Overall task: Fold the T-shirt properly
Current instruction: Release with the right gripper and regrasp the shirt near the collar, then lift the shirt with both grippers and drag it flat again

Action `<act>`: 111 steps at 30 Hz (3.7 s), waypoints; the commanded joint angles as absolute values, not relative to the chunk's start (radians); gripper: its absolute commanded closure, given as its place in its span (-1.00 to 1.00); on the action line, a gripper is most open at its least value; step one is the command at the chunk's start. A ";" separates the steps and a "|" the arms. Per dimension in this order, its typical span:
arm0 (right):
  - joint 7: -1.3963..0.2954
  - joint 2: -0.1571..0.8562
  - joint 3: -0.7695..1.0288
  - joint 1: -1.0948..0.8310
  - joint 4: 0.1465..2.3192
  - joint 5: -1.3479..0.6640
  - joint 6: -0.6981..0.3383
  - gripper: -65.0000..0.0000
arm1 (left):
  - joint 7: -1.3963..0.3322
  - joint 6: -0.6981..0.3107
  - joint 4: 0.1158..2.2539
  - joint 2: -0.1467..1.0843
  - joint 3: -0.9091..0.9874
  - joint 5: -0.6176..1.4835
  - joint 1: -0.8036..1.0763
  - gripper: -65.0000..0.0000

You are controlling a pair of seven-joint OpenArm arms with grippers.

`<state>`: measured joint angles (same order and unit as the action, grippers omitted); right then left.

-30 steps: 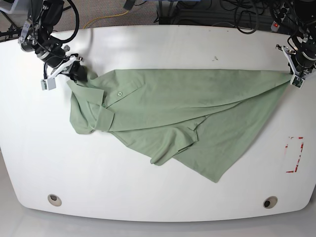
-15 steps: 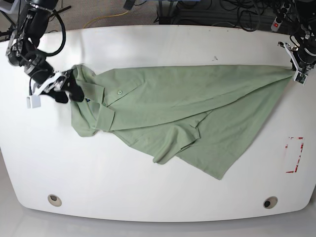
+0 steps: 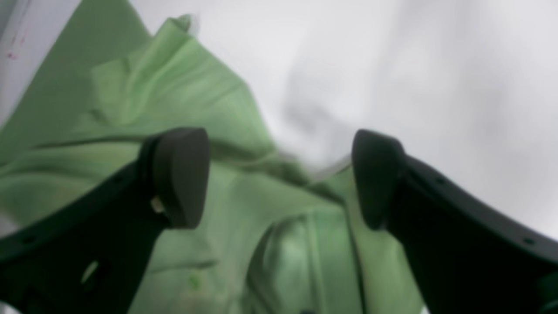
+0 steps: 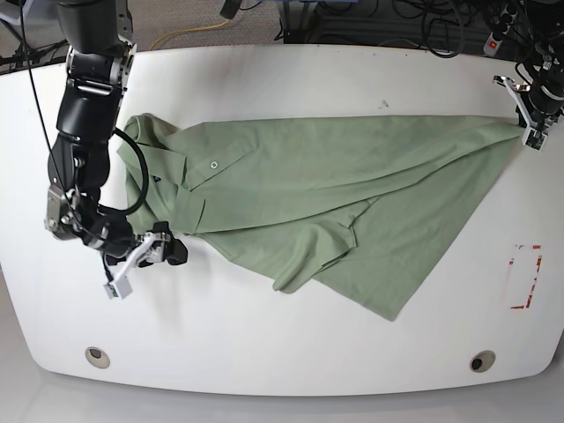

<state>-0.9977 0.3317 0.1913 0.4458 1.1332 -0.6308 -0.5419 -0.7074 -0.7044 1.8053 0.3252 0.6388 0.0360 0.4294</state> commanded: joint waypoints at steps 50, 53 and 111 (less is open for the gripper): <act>-0.487 0.131 -0.150 0.630 0.604 -0.374 -0.542 0.77 | -0.691 -0.698 1.824 0.318 0.639 0.038 0.390 1.00; -0.487 0.122 -0.148 0.630 0.607 -0.332 -0.547 0.98 | -0.693 -0.698 1.824 0.318 0.641 0.038 0.364 1.00; -0.900 0.326 0.004 1.265 1.168 -0.323 -0.698 1.00 | -1.193 -0.698 1.959 0.361 0.321 0.036 -0.794 1.00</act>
<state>-0.9142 0.3229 -0.0006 1.2209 1.1500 -0.3107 -0.6876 -1.2087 -0.7036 1.9518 0.3424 0.3393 0.0360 -0.7731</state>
